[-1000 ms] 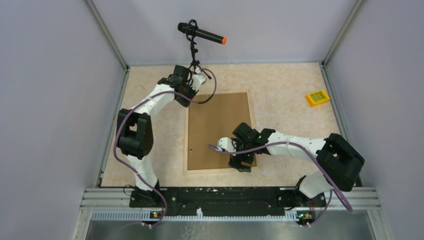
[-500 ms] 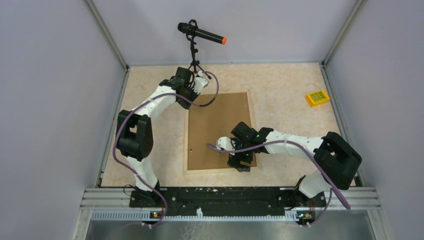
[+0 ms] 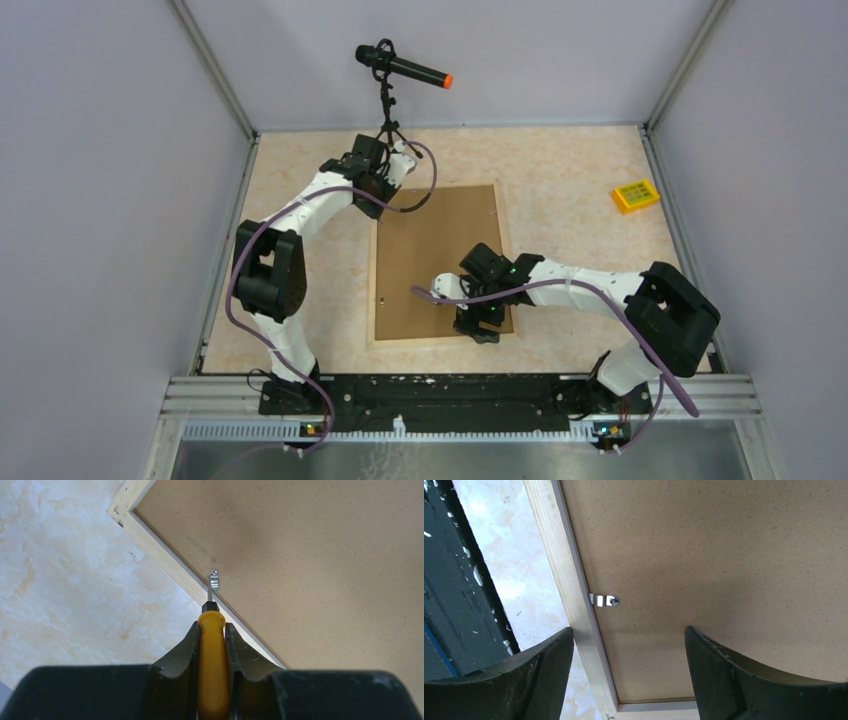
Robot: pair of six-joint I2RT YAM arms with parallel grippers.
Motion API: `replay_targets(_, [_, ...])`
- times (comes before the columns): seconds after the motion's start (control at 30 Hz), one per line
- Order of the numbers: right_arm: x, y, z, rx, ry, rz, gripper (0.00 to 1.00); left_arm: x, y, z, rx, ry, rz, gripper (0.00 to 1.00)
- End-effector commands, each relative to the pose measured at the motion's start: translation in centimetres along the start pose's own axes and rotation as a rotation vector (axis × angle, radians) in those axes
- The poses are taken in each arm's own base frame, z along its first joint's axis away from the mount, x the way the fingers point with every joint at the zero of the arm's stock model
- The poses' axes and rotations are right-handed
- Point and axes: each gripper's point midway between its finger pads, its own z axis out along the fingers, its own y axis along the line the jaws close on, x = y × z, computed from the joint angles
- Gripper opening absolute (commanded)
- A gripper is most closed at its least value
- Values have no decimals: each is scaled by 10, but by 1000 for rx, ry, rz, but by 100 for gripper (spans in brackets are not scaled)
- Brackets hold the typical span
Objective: Take the photo out of the frame
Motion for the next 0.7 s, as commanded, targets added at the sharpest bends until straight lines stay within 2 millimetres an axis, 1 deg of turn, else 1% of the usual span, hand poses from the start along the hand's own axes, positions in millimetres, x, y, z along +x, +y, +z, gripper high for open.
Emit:
replay_targets(0.0, [-13,-5,19,5,-39,5,77,28,-61,-5,234,107,-119,0])
replay_targets(0.23, [-17,-3,22,11,-49,12,77,20,-81,-6,326,78,-284,0])
replay_targets(0.4, [-23,-1,27,8,-60,12,77,18,-85,-4,353,55,-394,0])
replay_targets(0.43, [-25,-1,28,8,-63,12,77,15,-85,-5,361,39,-402,0])
replay_targets(0.53, [-27,-2,29,14,-66,21,77,5,-77,-6,366,-16,-428,0])
replay_targets(0.57, [-28,-2,29,14,-68,28,77,3,-74,-9,367,-31,-463,0])
replay_targets(0.67, [-30,-6,29,35,-71,46,77,-9,-62,-21,379,-109,-465,0])
